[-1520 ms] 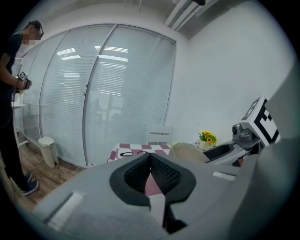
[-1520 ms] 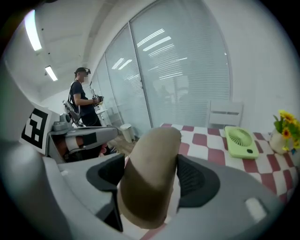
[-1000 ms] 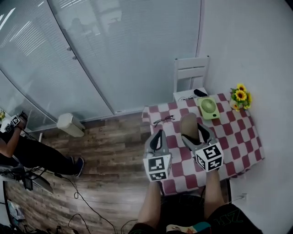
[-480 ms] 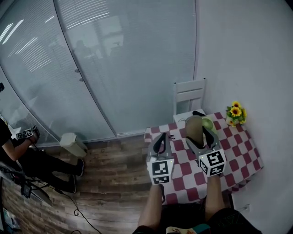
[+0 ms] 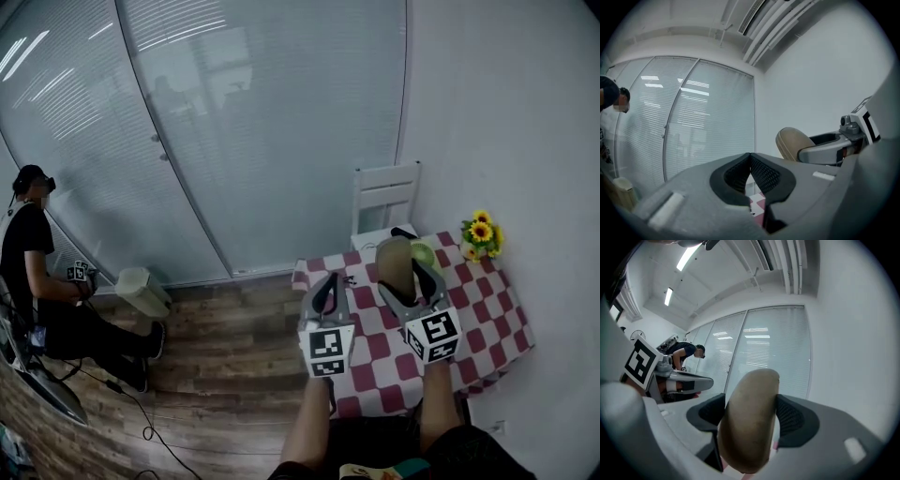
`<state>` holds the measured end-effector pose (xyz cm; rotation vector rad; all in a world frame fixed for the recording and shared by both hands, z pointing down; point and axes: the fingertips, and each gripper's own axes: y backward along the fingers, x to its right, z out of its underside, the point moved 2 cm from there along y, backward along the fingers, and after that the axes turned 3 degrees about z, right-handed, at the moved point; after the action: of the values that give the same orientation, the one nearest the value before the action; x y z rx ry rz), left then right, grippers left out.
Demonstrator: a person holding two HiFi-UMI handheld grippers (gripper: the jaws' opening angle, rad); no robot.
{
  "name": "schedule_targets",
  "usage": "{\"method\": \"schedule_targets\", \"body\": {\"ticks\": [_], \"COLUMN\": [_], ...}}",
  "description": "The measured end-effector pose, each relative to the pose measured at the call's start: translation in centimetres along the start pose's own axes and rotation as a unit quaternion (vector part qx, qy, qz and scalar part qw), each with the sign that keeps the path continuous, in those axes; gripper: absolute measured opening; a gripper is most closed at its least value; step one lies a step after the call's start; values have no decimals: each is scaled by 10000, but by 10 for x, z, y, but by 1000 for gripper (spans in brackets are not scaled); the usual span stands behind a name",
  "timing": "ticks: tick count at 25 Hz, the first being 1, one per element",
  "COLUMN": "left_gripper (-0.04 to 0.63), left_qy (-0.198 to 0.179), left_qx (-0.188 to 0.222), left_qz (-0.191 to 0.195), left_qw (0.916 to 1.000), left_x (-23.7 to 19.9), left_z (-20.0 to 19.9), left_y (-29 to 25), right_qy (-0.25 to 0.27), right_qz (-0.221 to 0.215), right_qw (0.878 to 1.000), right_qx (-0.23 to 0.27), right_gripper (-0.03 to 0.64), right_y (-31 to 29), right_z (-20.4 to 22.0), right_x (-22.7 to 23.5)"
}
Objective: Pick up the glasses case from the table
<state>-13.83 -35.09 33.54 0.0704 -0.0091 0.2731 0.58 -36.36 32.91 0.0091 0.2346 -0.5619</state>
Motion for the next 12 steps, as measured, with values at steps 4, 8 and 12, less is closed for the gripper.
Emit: {"method": "schedule_targets", "body": {"ticks": [4,8,12], "left_gripper": [11,11,11], "left_qy": [49,81,99], "left_qx": [-11,-13,-47], "left_qz": [-27,-46,-51], "left_qw": [10000,10000,9999], "left_x": [-2,-6,-5], "left_z": [3,4,7], "left_y": [0,2,2], "right_qy": [90,139,144], "right_qz": [-102,-125,-115], "right_qw": [9999,9998,9998], "right_qx": [22,-3,-24], "right_gripper": [347,347,347], "right_y": [-1,-2,-1], "right_z": [-1,-2,-1], "right_x": [-4,-8,-7]}}
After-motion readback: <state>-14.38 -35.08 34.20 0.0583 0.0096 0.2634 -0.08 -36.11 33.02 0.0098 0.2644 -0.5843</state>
